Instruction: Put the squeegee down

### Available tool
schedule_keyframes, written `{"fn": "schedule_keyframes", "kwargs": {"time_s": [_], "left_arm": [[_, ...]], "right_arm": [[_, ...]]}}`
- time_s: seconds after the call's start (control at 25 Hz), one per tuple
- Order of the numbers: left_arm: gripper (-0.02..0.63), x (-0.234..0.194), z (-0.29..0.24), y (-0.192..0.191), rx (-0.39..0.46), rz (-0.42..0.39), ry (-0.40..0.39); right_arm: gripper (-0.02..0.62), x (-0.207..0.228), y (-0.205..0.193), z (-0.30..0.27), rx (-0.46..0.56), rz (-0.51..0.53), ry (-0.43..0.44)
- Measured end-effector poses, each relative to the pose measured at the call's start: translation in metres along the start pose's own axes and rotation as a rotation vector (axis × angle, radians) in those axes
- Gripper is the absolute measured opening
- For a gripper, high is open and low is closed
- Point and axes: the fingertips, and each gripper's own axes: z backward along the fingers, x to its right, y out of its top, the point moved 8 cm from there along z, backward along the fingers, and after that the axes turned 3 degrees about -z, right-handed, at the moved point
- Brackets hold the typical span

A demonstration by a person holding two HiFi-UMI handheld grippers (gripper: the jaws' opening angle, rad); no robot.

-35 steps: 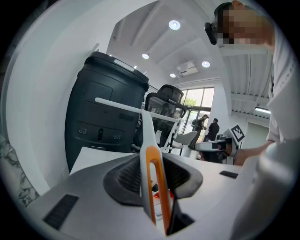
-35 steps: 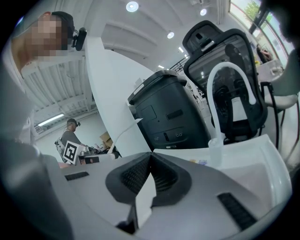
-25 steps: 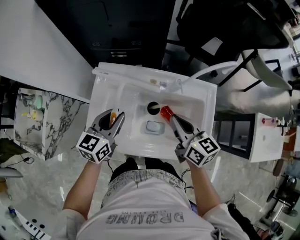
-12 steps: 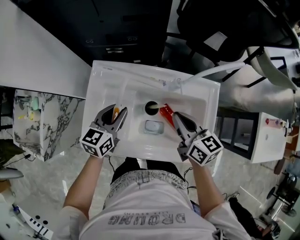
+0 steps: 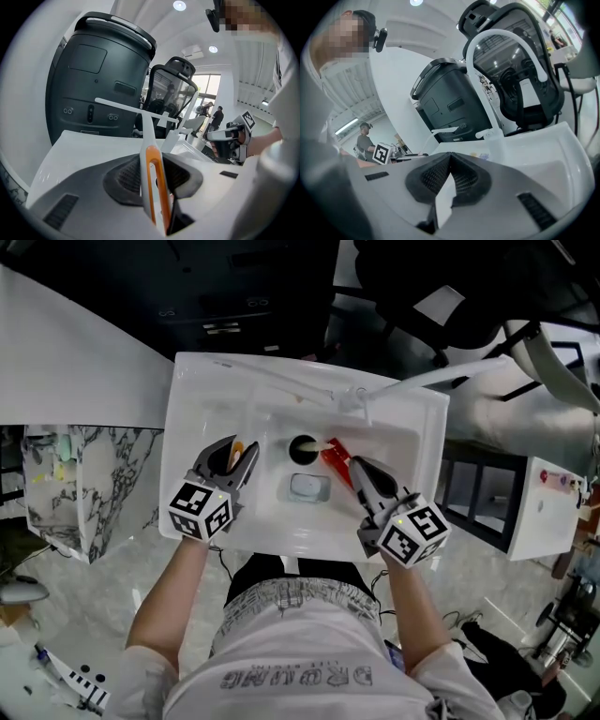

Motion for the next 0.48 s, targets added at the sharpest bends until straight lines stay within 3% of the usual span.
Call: {"fn": "schedule_keyframes", "kwargs": {"time_s": [0.48], "left_arm": [[0.12,-0.022,-0.03,-0.028,-0.084,-0.017,-0.011]], "right_arm": [[0.008,0.015,-0.018,0.0,-0.047,-0.037,-0.041]]}}
